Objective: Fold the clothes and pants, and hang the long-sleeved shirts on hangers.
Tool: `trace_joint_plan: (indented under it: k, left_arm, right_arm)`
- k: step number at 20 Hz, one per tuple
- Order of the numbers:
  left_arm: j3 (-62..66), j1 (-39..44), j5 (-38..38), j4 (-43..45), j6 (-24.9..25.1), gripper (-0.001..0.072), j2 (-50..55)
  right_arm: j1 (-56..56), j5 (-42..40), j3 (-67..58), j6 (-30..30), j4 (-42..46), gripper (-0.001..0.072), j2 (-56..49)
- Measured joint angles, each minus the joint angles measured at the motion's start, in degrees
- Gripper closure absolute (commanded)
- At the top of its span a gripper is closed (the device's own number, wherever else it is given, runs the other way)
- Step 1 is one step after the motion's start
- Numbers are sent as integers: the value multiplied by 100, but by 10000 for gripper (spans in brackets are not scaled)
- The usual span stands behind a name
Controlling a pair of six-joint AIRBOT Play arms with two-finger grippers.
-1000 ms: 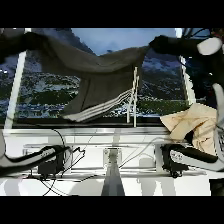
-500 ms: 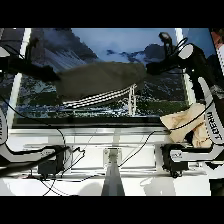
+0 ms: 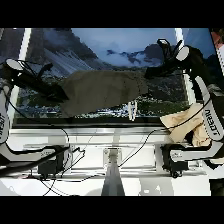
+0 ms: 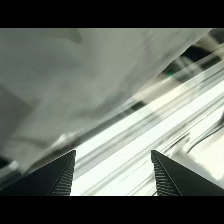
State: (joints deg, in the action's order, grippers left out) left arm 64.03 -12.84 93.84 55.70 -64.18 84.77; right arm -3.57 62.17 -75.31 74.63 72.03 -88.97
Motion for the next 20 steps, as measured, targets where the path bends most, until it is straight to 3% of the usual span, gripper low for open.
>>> trace_joint_plan:
  k: [7, 12, 18, 19, 20]
  left_arm:
    - [-120, 0, -188, -625, -15, 147, 85]
    - [-129, 0, -173, -743, -22, 147, 92]
    - [-131, 0, -358, -776, -20, 147, 192]
    - [-131, 0, -433, -776, -20, 147, 240]
    - [-131, 0, -494, -778, -15, 147, 297]
  right_arm:
    - [15, -57, -356, 382, -675, 26, -798]
    - [297, 487, -997, 876, -1021, 28, -1552]
    - [466, 1423, -1320, 577, -2507, 67, -2352]
    - [391, 1534, -1338, 459, -2636, 193, -2439]
    - [299, 1547, -1344, 293, -2702, 385, -2507]
